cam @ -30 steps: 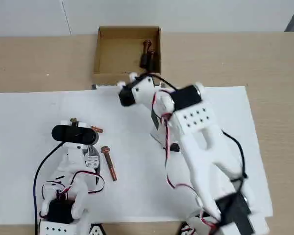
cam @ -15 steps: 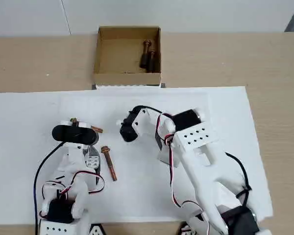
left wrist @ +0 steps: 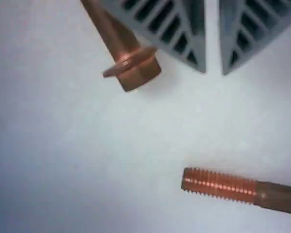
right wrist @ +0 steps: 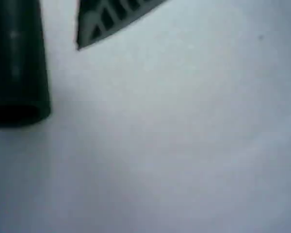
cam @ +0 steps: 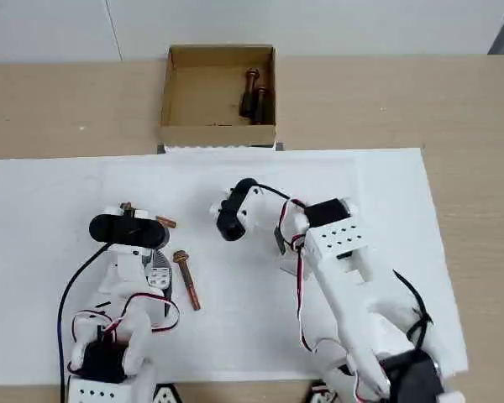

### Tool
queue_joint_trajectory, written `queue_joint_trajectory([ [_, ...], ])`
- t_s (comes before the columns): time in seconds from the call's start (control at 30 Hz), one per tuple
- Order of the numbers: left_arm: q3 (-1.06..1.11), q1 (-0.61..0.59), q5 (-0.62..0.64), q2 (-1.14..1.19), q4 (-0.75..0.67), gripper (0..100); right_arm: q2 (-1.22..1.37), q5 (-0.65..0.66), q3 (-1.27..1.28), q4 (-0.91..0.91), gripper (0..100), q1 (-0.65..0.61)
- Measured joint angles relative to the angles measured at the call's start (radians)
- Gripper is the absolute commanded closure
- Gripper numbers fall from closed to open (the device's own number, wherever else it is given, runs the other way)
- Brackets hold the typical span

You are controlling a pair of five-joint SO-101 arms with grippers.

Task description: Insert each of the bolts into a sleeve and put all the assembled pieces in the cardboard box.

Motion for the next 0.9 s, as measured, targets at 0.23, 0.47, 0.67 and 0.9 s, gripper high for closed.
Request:
queue_joint_trajectory([
  [0.23, 0.0, 0.0, 0.0, 0.0, 0.0, 99, 0.081, 0.023, -0.002, -0.057, 85.4, 0.008],
  [0.47, 0.0, 0.0, 0.0, 0.0, 0.0, 99, 0.152, 0.023, -0.002, -0.115, 86.2, 0.003],
  [0.67, 0.0, 0.0, 0.0, 0.0, 0.0, 99, 0.186, 0.023, -0.017, -0.133, 99.1, 0.009],
  [0.9, 0.0, 0.0, 0.0, 0.0, 0.0, 99, 0.189, 0.023, -0.02, -0.133, 99.2, 0.011],
])
